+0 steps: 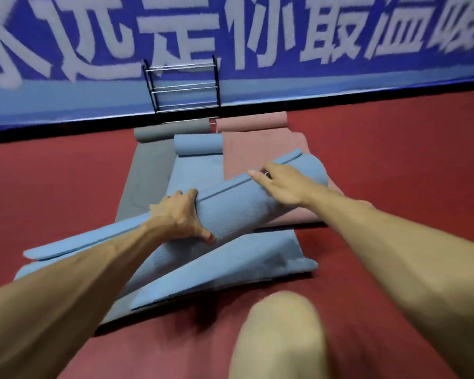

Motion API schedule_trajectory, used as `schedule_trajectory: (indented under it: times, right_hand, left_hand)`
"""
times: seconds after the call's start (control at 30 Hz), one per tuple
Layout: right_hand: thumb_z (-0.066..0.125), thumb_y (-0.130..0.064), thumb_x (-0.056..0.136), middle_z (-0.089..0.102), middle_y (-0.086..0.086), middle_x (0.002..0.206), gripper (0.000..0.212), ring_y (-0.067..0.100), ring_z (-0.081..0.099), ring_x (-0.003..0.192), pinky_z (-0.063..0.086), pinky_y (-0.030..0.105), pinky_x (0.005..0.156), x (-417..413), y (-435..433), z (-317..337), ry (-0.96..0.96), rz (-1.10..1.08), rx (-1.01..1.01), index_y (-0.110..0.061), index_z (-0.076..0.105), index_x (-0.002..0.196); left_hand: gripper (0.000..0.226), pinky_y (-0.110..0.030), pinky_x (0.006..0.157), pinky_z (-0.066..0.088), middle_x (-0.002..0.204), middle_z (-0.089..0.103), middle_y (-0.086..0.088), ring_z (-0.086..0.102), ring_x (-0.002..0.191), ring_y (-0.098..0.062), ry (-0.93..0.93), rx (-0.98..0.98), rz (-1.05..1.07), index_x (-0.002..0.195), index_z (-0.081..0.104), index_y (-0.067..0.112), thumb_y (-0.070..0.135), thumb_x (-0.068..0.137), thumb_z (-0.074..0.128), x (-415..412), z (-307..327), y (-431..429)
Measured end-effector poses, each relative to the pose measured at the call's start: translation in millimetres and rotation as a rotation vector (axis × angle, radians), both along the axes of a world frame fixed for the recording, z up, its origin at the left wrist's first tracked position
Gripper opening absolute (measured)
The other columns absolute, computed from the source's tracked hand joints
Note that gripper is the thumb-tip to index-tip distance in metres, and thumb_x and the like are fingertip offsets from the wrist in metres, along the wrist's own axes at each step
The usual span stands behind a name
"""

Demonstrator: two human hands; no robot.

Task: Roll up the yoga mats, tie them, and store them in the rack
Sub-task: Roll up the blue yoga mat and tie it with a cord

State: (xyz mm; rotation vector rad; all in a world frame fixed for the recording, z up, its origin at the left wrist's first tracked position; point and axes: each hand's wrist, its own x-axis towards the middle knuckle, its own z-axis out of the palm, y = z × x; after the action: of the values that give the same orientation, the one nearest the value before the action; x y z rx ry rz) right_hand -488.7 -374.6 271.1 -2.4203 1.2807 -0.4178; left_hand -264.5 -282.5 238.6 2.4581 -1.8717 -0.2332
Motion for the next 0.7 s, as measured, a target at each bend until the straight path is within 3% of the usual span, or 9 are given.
schedule_trajectory:
  times: [0.13,0.2,0.3,0.37,0.47,0.6,0.7]
  right_hand:
    - [0.034,-0.046,0.101,0.07,0.006,0.082,0.049,0.026,0.069,0.062,0.045,0.025,0.051,-120,28,-3,-0.043,-0.18,0.16,-0.007,0.064,0.098]
    - [0.042,-0.043,0.099,0.07,0.005,0.083,0.038,0.025,0.068,0.066,0.044,0.022,0.05,-169,50,-8,-0.045,-0.282,0.162,-0.013,0.065,0.09]
    - [0.054,-0.038,0.095,0.07,0.003,0.094,0.015,0.022,0.067,0.078,0.046,0.024,0.063,-232,93,-17,-0.085,-0.452,0.214,-0.027,0.065,0.094]
    - [0.059,-0.036,0.093,0.067,-0.001,0.094,0.021,0.023,0.069,0.083,0.047,0.023,0.065,-269,122,-23,-0.1,-0.566,0.252,-0.024,0.063,0.11]
    - [0.062,-0.033,0.091,0.056,-0.014,0.083,0.034,0.024,0.068,0.086,0.045,0.018,0.061,-317,168,-33,-0.144,-0.729,0.263,-0.019,0.059,0.122]
    - [0.064,-0.03,0.09,0.059,-0.005,0.084,0.041,0.029,0.065,0.077,0.052,0.03,0.062,-366,224,-57,-0.216,-0.888,0.315,-0.017,0.055,0.128]
    - [0.064,-0.026,0.091,0.057,0.0,0.082,0.052,0.024,0.059,0.073,0.051,0.029,0.056,-393,259,-94,-0.235,-0.974,0.391,-0.017,0.045,0.138]
  left_hand:
    - [0.111,-0.049,0.093,0.045,0.121,0.054,-0.006,0.052,0.113,-0.032,-0.016,-0.079,-0.123,0.127,0.042,0.026,0.074,0.034,0.078,-85,34,-24]
    - [0.105,-0.049,0.09,0.046,0.115,0.056,-0.005,0.053,0.108,-0.032,-0.001,-0.113,-0.192,0.121,0.045,0.026,0.072,0.033,0.078,-126,45,-30]
    - [0.11,-0.049,0.086,0.049,0.11,0.056,-0.005,0.055,0.101,-0.031,0.078,-0.108,-0.334,0.113,0.047,0.025,0.077,0.019,0.071,-182,51,-38]
    - [0.115,-0.049,0.086,0.05,0.107,0.056,-0.005,0.056,0.097,-0.031,0.115,-0.108,-0.435,0.11,0.047,0.024,0.079,0.01,0.064,-218,52,-37]
    - [0.111,-0.049,0.084,0.05,0.104,0.056,-0.005,0.057,0.096,-0.031,0.083,-0.131,-0.567,0.107,0.045,0.023,0.079,0.013,0.064,-269,52,-26]
    - [0.111,-0.054,0.088,0.048,0.107,0.054,-0.009,0.053,0.102,-0.035,0.065,-0.138,-0.734,0.111,0.044,0.024,0.077,0.017,0.071,-333,49,-7]
    - [0.107,-0.056,0.091,0.045,0.113,0.053,-0.011,0.051,0.109,-0.037,0.017,-0.12,-0.834,0.119,0.044,0.023,0.07,0.03,0.081,-378,39,12]
